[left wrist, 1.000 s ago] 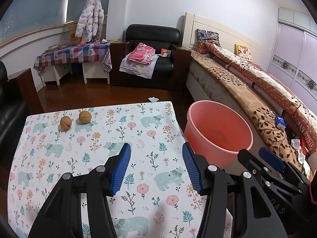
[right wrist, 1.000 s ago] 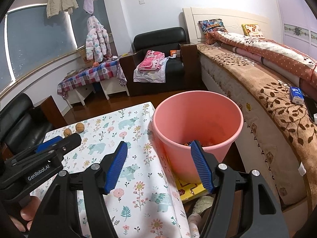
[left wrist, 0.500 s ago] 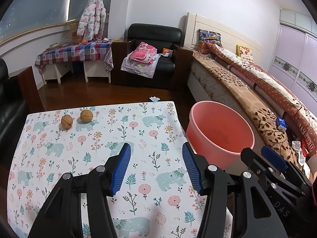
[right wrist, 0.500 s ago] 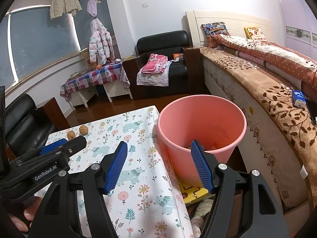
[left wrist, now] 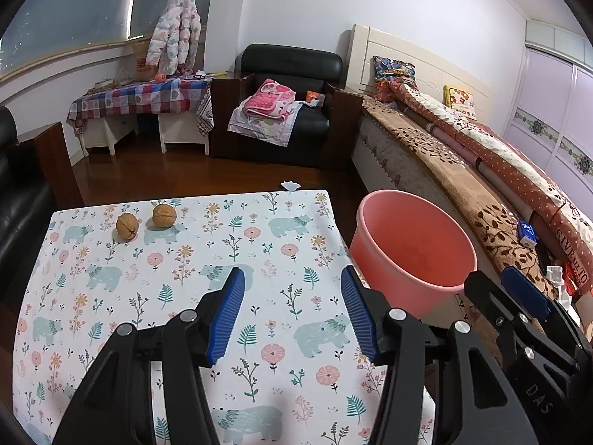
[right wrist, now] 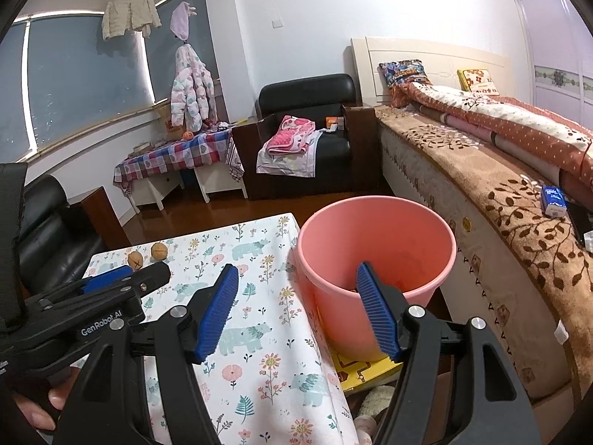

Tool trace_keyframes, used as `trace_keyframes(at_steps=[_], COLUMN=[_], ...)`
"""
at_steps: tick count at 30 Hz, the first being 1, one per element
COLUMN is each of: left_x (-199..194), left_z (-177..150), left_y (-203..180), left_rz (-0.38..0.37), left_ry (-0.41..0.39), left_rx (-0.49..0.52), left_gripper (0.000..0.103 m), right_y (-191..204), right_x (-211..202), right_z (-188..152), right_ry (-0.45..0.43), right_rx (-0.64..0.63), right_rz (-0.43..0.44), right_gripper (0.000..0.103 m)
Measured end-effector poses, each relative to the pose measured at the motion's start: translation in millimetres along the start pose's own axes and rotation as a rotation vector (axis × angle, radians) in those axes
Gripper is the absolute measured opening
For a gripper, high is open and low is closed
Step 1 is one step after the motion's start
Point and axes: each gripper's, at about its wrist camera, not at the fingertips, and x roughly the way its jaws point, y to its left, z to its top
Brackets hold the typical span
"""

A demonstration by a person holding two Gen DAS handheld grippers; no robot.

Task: Collect trash

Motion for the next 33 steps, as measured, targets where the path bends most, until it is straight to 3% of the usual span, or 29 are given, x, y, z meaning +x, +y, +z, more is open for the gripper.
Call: trace_keyframes(at_steps=[33], left_x=[-2.0], left_z=[-2.3], left_y=[5.7], left_rz=[0.005], left_ry=[-0.008], left_rx=[-0.005], left_gripper=[0.054], right_y=[1.7], right_x=[-2.6], right_z=[-0.5], right_ry=[-0.012], right_rx=[-0.009], right_rz=[-0.001], right_gripper=[0.067])
